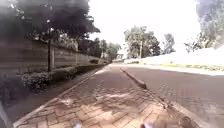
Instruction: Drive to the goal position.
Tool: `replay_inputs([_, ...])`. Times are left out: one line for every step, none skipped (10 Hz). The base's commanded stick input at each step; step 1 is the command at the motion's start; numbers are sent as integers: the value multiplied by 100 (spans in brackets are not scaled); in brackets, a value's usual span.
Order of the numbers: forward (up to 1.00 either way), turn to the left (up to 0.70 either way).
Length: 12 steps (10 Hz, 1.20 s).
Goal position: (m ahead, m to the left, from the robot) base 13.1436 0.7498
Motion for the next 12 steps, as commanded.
replay_inputs([0,0])
replay_inputs([0,0])
replay_inputs([0,0])
replay_inputs([0,0])
replay_inputs([0,0])
replay_inputs([37,0])
replay_inputs([67,0])
replay_inputs([70,0])
replay_inputs([70,0])
replay_inputs([70,0])
replay_inputs([70,0])
replay_inputs([70,0])
